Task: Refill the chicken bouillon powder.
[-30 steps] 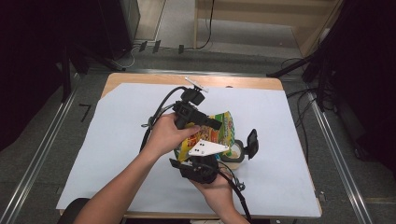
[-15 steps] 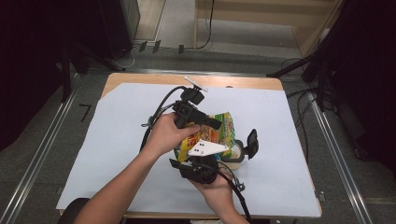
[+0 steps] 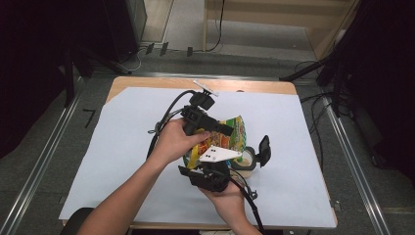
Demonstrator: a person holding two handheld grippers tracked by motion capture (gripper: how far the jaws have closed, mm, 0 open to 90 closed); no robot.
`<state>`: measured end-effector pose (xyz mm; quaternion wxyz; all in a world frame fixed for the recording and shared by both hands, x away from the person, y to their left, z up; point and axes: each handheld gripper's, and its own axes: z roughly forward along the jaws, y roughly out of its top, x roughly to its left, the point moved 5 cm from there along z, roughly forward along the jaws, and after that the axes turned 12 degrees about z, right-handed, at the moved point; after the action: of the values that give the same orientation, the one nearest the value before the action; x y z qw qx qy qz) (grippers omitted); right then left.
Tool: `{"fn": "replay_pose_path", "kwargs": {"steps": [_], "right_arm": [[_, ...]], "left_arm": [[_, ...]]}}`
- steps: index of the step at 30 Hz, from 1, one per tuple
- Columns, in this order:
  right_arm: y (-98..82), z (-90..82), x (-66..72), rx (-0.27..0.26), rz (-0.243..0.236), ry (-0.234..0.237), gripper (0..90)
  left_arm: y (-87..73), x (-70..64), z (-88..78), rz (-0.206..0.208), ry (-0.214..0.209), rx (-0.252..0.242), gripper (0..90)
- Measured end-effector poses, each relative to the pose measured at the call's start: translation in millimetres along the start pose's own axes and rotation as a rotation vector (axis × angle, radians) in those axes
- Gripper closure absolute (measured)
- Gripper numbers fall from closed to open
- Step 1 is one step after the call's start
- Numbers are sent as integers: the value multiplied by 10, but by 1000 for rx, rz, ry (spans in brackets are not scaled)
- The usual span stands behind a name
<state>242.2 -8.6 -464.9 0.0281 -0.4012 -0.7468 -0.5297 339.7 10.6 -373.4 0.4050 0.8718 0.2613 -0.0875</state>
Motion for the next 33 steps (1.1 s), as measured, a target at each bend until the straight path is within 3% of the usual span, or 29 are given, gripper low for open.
{"fn": "replay_pose_path", "kwargs": {"steps": [9,15,33], "right_arm": [[-5,1,-28,1,25,17,729],[-3,-8,-9,-2,-3,0,724],[-2,-9,-14,2,-22,-17,722]], "left_arm": [[9,-41,3,13,-5,-3,755],[10,4,24,-1,-4,2,766],[7,11,22,3,-2,-1,766]]}}
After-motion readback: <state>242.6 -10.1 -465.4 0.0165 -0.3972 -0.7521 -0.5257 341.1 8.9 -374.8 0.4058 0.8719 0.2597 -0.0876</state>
